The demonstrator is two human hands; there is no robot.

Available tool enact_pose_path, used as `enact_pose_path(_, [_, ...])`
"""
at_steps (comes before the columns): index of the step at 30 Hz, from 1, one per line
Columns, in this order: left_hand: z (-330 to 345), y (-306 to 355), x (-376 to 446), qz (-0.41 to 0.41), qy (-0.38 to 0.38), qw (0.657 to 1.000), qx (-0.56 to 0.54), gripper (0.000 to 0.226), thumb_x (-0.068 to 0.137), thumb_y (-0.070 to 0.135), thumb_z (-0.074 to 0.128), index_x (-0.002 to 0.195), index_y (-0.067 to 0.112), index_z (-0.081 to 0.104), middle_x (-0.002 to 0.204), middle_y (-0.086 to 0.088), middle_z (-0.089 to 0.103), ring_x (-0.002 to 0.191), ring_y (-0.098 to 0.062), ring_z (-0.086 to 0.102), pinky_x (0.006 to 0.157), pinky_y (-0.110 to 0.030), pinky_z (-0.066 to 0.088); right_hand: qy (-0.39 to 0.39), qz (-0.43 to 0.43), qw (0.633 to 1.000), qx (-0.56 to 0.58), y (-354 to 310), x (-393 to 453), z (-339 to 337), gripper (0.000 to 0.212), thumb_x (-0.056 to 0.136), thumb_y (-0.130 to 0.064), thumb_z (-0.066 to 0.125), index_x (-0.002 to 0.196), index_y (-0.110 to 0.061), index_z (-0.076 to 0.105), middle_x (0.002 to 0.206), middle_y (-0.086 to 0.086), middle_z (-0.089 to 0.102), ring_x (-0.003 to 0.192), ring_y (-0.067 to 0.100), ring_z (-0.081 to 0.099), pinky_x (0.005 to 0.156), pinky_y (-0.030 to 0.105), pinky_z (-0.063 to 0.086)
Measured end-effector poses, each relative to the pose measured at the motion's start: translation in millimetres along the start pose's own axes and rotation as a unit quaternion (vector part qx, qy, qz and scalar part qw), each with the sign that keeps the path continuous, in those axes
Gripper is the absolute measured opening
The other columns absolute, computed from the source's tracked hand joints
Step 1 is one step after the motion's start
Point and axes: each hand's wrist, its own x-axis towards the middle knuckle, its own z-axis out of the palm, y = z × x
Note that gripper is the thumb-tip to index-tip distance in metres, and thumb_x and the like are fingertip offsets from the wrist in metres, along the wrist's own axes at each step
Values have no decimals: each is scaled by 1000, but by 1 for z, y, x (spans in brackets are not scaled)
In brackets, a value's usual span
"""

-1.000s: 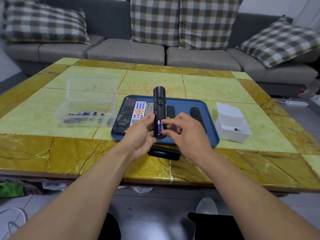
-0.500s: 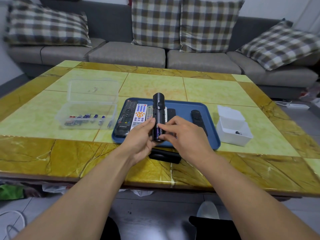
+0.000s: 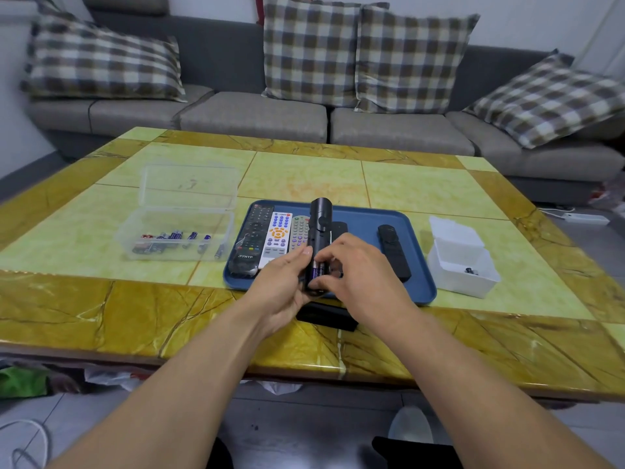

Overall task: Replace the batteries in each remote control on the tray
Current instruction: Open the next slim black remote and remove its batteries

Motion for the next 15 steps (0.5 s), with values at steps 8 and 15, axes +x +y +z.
enact_pose_path(8, [2, -3, 0, -12, 29, 999, 14, 28, 105, 14, 48, 127, 5, 62, 89, -12, 75, 56, -15, 66, 50, -25, 54, -5, 35, 999, 30, -1, 0, 2, 22, 77, -33, 83, 93, -25, 71, 90, -12, 61, 83, 6, 57, 79, 28, 51])
enact_pose_path(15, [6, -3, 4, -2, 25, 1000, 6, 25, 106, 16, 46, 123, 9, 63, 84, -9, 74, 64, -20, 57, 65, -36, 55, 51, 54, 995, 62, -5, -5, 4, 34, 77, -34, 83, 108, -29, 70, 92, -11, 61, 77, 6, 59, 76, 30, 55])
